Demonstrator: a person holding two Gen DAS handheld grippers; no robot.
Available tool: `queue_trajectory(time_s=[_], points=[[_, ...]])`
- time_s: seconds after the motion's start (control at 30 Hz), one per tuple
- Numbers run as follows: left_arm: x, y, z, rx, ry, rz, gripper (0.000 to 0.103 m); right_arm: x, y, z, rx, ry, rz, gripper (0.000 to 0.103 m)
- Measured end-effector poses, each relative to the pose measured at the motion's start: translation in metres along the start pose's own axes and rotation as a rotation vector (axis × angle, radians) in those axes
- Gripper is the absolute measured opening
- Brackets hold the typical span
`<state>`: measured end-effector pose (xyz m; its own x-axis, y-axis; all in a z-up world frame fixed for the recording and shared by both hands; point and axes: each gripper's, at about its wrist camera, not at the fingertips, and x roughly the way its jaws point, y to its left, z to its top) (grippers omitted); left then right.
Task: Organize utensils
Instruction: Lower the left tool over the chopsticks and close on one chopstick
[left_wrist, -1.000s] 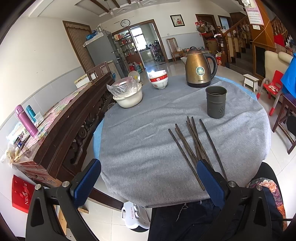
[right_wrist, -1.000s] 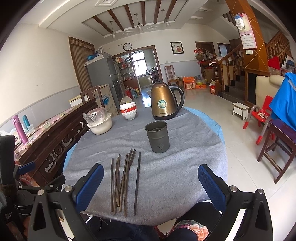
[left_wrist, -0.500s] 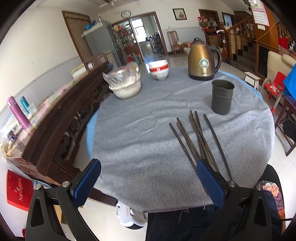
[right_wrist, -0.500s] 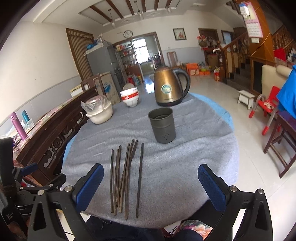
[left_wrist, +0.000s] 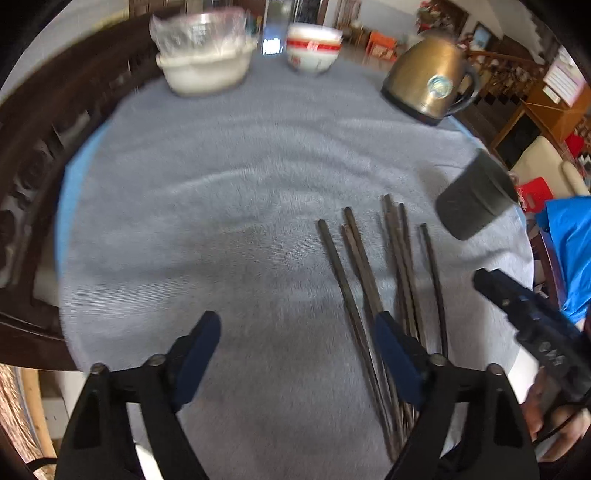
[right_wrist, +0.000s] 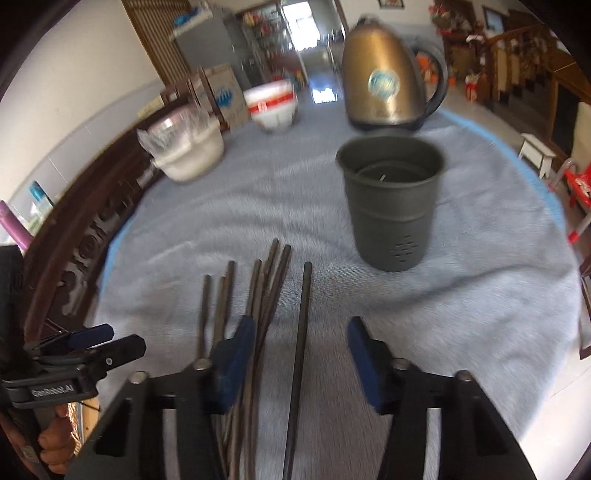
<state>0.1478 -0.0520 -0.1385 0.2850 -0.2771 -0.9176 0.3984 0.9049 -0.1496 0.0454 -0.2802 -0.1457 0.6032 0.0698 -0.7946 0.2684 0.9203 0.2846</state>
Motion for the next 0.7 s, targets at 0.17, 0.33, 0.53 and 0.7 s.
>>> queue_trajectory(time_s=[0.17,0.33,0.53,0.7], points=[[0.026,0.000,0.017,-0.045,0.065,-0.044,0.073,0.041,-0.001,0.011,-0.007,0.081,-0.032,0.041],[0.048,-0.001,0.032,-0.082,0.126,-0.072,0.056,0.067,-0.002,0.019,0.007,0.130,-0.048,0.038],[0.063,0.001,0.044,-0.114,0.161,-0.101,0.037,0.077,-0.005,0.023,0.017,0.153,-0.049,0.014],[0.068,0.003,0.052,-0.138,0.159,-0.148,0.015,0.069,-0.008,0.025,0.022,0.126,-0.027,0.009]])
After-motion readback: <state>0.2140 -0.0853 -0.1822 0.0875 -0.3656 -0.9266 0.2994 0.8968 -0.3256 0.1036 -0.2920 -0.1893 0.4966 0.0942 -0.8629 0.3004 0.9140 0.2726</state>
